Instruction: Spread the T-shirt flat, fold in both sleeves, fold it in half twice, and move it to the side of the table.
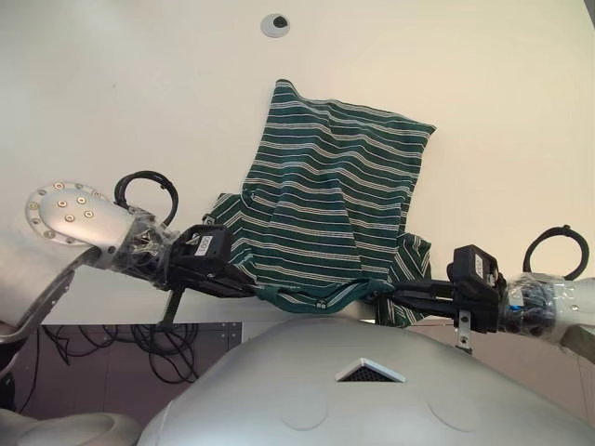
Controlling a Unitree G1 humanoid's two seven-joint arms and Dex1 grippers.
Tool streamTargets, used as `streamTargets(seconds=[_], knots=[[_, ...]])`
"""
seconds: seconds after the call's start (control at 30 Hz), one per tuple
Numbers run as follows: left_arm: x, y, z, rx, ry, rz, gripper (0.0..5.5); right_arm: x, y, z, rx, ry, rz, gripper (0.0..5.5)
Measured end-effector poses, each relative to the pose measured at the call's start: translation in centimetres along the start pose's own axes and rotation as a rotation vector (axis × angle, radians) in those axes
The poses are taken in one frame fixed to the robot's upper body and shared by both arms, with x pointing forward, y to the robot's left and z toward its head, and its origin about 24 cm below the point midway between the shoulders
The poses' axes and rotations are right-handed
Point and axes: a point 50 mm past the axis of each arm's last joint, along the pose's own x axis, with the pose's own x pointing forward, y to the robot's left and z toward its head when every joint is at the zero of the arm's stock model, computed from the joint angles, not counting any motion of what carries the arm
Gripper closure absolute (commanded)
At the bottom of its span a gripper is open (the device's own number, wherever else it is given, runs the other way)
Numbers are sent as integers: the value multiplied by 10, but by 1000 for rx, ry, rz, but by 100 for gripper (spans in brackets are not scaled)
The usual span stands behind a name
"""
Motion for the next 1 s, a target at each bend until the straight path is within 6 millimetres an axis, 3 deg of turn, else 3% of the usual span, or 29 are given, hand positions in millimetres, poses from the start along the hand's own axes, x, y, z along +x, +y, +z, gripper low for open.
streamTargets(seconds=[0.27,0.4,0.53,0.6,0.7,0.83,1.0], knots=[[-21,-3,-22,-105,11,-37,362,-31,15,2,116,-97,116,341],[-50,49,2,-25,-268,286,362,-55,-30,21,47,-282,-151,341],[-61,115,29,68,-452,687,362,-49,-98,39,-5,-471,-500,341],[-43,156,36,49,-475,847,362,-25,-142,46,2,-516,-642,341],[-1,195,34,3,-425,902,362,20,-179,57,-1,-523,-657,341],[22,215,40,22,-412,903,362,53,-198,56,-20,-470,-634,341],[44,223,37,46,-376,870,362,57,-201,43,-35,-409,-603,341]])
